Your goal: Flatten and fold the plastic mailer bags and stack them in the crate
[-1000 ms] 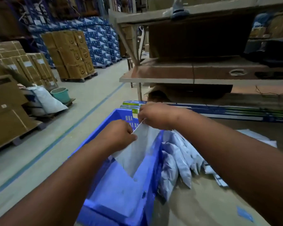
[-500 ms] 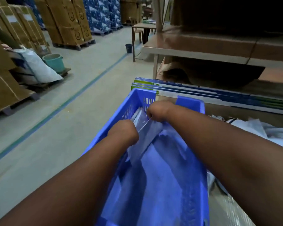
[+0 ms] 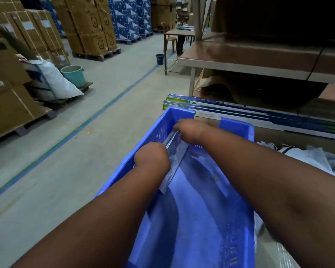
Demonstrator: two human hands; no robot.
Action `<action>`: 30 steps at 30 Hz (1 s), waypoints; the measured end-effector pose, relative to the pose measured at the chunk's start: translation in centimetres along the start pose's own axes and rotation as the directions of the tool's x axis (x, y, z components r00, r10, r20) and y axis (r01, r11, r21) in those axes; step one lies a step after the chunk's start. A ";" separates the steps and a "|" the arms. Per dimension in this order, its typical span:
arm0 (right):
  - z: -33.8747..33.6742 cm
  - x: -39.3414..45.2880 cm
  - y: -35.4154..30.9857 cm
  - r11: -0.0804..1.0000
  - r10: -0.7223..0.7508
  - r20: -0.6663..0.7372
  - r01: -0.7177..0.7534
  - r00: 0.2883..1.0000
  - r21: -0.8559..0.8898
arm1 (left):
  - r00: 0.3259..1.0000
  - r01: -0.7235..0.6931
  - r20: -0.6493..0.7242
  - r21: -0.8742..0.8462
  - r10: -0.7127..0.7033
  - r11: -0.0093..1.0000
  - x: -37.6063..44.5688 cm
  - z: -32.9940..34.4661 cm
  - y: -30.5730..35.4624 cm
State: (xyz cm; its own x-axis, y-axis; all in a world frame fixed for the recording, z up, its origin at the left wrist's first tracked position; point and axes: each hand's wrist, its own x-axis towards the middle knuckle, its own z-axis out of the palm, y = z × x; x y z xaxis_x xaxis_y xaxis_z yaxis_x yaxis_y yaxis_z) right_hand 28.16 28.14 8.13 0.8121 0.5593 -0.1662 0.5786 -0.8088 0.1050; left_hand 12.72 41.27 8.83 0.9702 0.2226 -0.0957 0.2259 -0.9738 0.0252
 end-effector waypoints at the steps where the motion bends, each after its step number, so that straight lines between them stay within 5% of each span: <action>1: -0.4 -0.8 0.1 1.000 -0.001 -0.010 0.001 1.000 0.022 | 1.000 0.001 -0.008 0.016 -0.001 1.000 -0.2 -0.3 0.2; 11: -4.7 -15.9 5.7 0.983 0.044 -0.138 -0.018 0.989 0.180 | 0.983 -0.124 -0.143 -0.068 0.114 0.990 -6.2 -4.2 7.1; 19: -3.1 -30.7 13.3 0.966 0.154 -0.211 -0.102 0.965 0.239 | 0.933 -0.287 -0.233 -0.015 0.275 0.958 -12.3 -5.8 19.1; 25: 2.5 -39.6 19.0 0.911 0.357 -0.138 -0.312 0.924 0.268 | 0.884 -0.446 -0.152 0.013 0.442 0.895 -15.6 -2.4 28.0; 30: 8.8 -43.8 21.9 0.827 0.536 -0.042 -0.514 0.843 0.227 | 0.913 -0.409 -0.012 -0.055 0.409 0.911 -17.4 0.4 32.0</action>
State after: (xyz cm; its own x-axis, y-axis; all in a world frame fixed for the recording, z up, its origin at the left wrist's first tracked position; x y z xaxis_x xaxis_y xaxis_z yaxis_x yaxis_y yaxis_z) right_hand 4.61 -15.70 9.05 0.9980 0.0456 -0.0426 0.0435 -0.9978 -0.0500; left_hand 3.05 6.21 10.86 0.9788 -0.1943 -0.0653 -0.1859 -0.9756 0.1164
